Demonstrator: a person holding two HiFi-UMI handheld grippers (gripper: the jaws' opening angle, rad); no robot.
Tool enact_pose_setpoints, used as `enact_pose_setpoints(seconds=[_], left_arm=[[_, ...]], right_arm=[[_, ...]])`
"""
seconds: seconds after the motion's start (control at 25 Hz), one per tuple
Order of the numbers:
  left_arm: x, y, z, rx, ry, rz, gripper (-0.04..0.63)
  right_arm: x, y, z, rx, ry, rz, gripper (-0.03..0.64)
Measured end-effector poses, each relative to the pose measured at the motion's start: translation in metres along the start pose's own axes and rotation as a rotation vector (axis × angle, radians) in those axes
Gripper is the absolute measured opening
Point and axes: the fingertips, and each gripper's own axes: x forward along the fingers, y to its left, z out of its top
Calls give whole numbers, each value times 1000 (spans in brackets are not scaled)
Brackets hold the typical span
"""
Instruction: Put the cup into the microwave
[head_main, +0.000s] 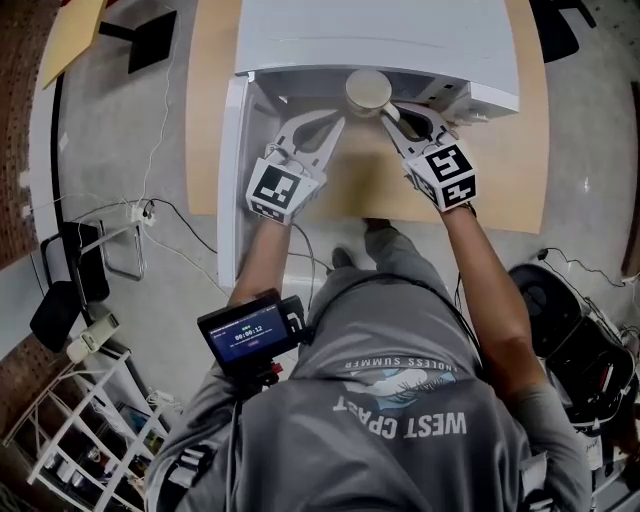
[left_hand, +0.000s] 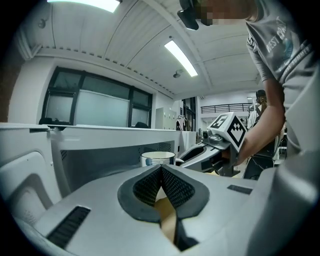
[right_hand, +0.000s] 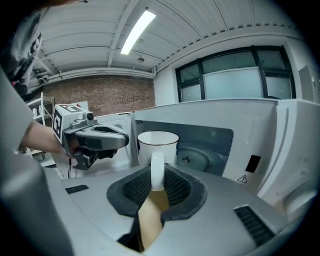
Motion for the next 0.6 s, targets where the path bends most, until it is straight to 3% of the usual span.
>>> enact_pose_setpoints(seconds=[0.2,0.44,0.6], left_arm=[[4,11,-1,-16,4,15,21],[40,32,-46,-45,23,40,21],[46,40,-53,-55,27,52,21]], right_arm=[[10,-4,5,-1,6,-13,66],[47,-36,-31,15,8,-20,66],[57,-42,-35,21,2,-29,66]])
